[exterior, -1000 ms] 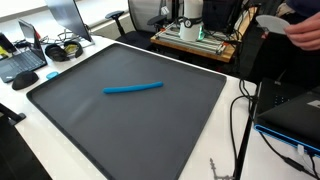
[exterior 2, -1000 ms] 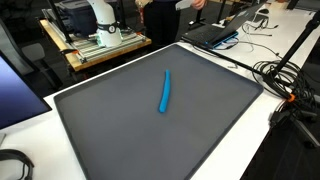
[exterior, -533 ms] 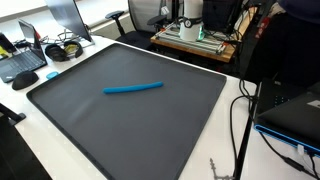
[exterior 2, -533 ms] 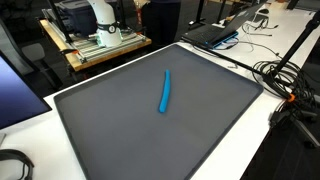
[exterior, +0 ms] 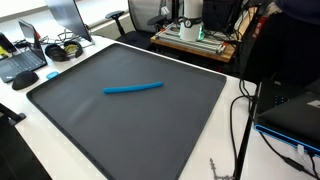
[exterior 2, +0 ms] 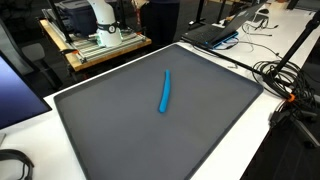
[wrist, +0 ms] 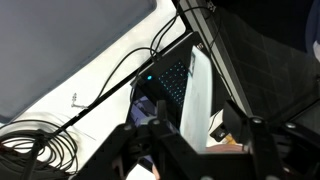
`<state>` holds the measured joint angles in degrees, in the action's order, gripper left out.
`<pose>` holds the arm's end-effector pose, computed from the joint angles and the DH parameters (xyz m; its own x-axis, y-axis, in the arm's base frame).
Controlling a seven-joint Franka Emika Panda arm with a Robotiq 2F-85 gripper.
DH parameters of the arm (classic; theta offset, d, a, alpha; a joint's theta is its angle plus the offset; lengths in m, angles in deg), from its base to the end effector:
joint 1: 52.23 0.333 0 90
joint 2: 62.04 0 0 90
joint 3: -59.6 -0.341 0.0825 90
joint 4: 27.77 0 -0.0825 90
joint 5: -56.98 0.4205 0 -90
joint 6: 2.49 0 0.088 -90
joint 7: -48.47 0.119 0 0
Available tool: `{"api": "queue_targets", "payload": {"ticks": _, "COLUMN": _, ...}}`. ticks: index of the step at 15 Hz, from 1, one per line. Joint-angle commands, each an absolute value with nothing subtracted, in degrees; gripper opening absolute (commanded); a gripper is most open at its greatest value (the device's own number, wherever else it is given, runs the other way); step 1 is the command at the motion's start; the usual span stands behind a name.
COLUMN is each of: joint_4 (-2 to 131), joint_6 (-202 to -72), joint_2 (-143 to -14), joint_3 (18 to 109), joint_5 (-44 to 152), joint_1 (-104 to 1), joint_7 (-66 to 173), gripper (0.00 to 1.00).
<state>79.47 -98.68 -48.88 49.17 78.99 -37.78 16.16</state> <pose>0.4525 0.2654 0.6246 0.5853 0.7852 0.2019 0.8041 -0.5302 -0.2689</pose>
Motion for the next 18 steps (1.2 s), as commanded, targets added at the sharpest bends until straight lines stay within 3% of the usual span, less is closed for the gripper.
{"api": "queue_targets", "payload": {"ticks": 1, "joint_4": 76.5, "joint_6": -95.5, "joint_2": -50.7, "joint_3": 50.2, "joint_5": 80.4, "joint_1": -37.1, "joint_7": 11.7, "gripper": 0.32}}
{"api": "queue_targets", "payload": {"ticks": 4, "joint_4": 75.9, "joint_6": -94.6, "joint_2": -51.2, "joint_3": 50.0, "joint_5": 80.2, "joint_1": -37.4, "joint_7": 10.5, "gripper": 0.10}}
{"api": "queue_targets", "payload": {"ticks": 6, "joint_4": 75.5, "joint_6": -94.2, "joint_2": -51.4, "joint_3": 49.9, "joint_5": 79.9, "joint_1": -37.5, "joint_7": 10.5, "gripper": 0.01}}
{"api": "queue_targets", "payload": {"ticks": 14, "joint_4": 74.8, "joint_6": -93.1, "joint_2": -51.9, "joint_3": 49.7, "joint_5": 78.9, "joint_1": -38.0, "joint_7": 12.6, "gripper": 0.01}}
{"api": "queue_targets", "payload": {"ticks": 18, "joint_4": 74.4, "joint_6": -93.8, "joint_2": -51.7, "joint_3": 48.1, "joint_5": 73.7, "joint_1": -38.8, "joint_7": 26.8, "gripper": 0.01}}
